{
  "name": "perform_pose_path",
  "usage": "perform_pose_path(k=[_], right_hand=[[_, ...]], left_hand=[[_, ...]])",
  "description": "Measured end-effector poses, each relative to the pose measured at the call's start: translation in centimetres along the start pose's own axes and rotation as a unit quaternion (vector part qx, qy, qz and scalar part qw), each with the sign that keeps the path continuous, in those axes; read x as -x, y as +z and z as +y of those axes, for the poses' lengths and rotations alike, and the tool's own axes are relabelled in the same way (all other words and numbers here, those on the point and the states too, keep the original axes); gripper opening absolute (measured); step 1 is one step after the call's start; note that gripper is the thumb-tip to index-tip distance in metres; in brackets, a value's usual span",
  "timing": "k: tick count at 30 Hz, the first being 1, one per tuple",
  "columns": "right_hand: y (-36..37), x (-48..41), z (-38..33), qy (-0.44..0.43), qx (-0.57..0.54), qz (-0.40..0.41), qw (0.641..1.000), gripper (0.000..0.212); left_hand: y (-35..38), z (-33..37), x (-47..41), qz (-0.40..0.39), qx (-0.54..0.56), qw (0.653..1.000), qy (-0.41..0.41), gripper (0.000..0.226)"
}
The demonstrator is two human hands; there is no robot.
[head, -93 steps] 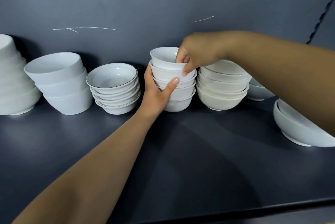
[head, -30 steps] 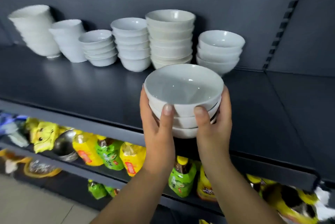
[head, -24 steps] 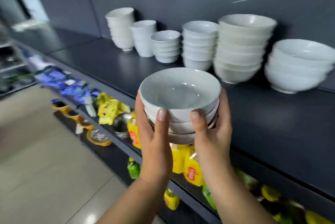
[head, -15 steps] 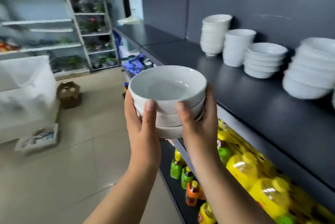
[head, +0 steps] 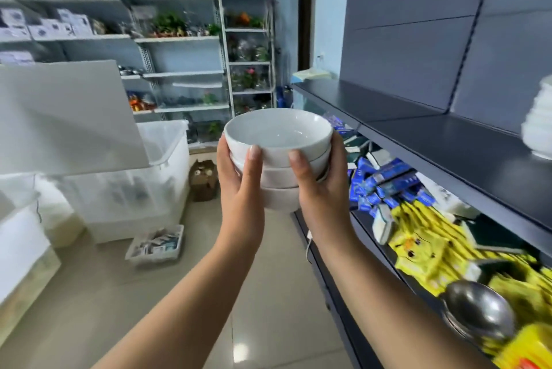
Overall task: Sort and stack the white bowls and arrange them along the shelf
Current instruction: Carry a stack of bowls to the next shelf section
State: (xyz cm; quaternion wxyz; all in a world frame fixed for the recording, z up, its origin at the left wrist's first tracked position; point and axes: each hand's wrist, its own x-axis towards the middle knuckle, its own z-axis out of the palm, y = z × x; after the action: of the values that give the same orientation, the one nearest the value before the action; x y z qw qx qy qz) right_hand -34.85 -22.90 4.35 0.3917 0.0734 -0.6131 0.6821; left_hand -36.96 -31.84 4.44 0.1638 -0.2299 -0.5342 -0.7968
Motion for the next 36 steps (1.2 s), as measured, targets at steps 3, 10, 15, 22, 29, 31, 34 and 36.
perform_pose_path(k=[3, 10, 15, 22, 29, 31, 34, 36], right_hand=[[2.8, -4.2, 2.8, 0.013, 0.01, -0.01, 1.0, 0.084], [6.9, -14.9, 10.4, 0.012, 0.027, -0.004, 1.0, 0.083], [8.1, -23.7, 16.9, -0.006, 0.028, -0.06, 0.998, 0.067], [12.4, -37.2, 24.9, -0.011, 0.032, -0.116, 0.993, 0.078], [17.4, -46.9, 32.8, -0.024, 0.012, -0.181, 0.983, 0.084], [18.7, -49.7, 35.3, -0.039, 0.017, -0.168, 0.985, 0.082], [21.3, -54.3, 39.2, -0.055, 0.013, -0.143, 0.988, 0.072], [23.3, -57.7, 41.4, -0.061, 0.023, -0.136, 0.989, 0.072]], left_hand=[[-1.4, -2.0, -5.1, 0.008, -0.007, 1.0, -0.004, 0.072], [-1.9, -8.7, -17.0, 0.006, 0.005, 1.0, -0.019, 0.068], [-1.1, -14.5, -25.9, 0.013, -0.008, 1.0, -0.018, 0.077], [-0.9, -20.4, -39.8, 0.052, -0.027, 0.998, -0.01, 0.084], [-4.0, -26.5, -51.7, 0.048, -0.04, 0.998, 0.012, 0.071], [-4.6, -28.5, -55.2, 0.031, -0.039, 0.999, 0.016, 0.061], [-5.7, -31.6, -61.3, 0.007, -0.049, 0.998, 0.037, 0.07], [-6.6, -33.4, -65.5, -0.002, -0.039, 0.998, 0.045, 0.073]])
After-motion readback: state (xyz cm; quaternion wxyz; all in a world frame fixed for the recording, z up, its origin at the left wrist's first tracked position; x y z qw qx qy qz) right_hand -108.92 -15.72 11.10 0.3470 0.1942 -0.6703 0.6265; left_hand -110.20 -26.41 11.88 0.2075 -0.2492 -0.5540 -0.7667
